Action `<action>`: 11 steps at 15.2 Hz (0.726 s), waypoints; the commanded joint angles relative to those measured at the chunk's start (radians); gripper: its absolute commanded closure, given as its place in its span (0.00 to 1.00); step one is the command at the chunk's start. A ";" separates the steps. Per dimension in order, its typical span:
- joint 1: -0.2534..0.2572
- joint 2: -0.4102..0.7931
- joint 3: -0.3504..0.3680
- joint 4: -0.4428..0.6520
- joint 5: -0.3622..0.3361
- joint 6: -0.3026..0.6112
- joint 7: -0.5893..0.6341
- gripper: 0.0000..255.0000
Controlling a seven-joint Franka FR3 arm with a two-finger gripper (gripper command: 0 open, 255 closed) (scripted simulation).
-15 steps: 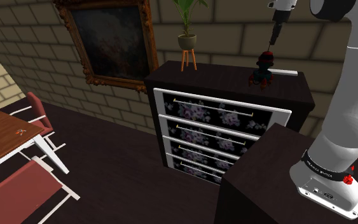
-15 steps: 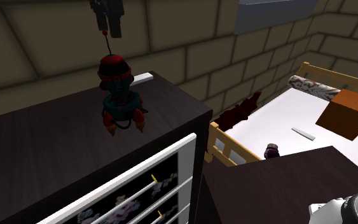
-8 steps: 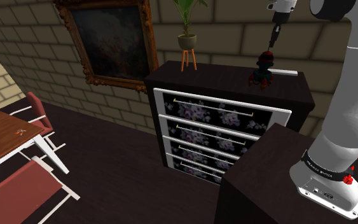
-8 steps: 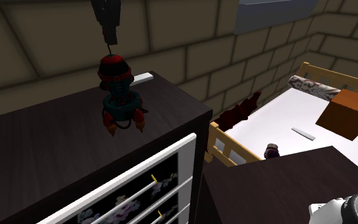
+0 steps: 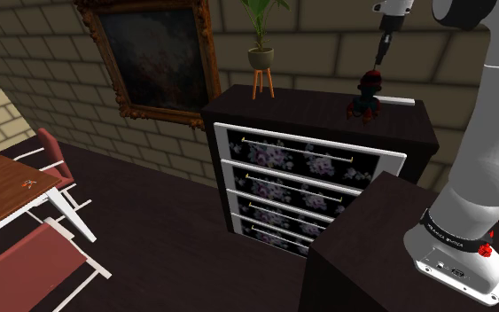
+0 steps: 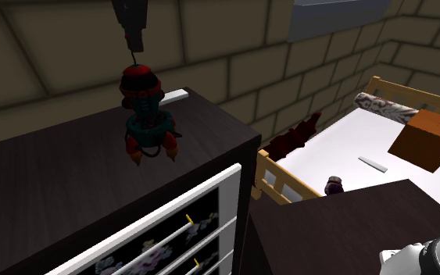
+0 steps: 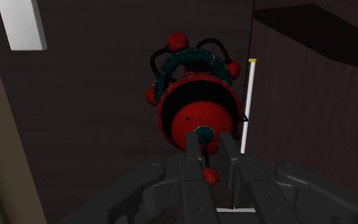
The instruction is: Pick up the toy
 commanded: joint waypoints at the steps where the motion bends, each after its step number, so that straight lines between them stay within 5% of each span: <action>1: -0.006 0.004 -0.001 0.030 0.002 -0.026 0.000 1.00; 11: -0.040 0.031 -0.004 0.199 0.018 -0.172 0.005 1.00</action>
